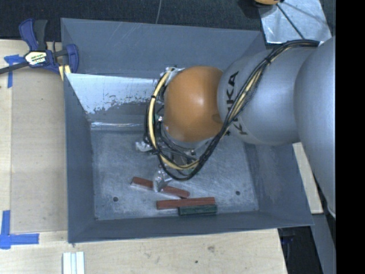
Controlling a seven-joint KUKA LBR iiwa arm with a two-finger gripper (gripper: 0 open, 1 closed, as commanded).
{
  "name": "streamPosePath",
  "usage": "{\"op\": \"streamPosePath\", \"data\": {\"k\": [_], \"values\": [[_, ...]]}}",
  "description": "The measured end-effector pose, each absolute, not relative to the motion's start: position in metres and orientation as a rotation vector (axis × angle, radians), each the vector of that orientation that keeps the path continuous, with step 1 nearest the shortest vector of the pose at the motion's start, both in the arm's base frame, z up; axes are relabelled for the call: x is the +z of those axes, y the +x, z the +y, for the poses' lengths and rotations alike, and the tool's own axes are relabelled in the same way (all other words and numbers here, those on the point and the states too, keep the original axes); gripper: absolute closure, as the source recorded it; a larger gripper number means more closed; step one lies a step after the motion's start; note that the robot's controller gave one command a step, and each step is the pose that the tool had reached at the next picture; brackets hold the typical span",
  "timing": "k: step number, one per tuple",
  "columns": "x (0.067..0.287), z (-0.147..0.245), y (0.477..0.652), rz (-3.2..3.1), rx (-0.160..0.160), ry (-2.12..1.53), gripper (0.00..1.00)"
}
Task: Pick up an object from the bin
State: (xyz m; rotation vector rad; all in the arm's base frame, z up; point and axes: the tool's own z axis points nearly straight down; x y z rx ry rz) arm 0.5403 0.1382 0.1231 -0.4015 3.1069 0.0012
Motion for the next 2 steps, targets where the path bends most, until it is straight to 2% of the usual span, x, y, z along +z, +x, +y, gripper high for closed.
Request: {"op": "streamPosePath", "data": {"k": [1, 2], "values": [[0.0784, 0.1034, 0.5288, 3.084, 0.009, -0.42, 1.0], [0.0784, 0.1034, 0.5288, 3.085, 0.009, -0.419, 1.0]]}}
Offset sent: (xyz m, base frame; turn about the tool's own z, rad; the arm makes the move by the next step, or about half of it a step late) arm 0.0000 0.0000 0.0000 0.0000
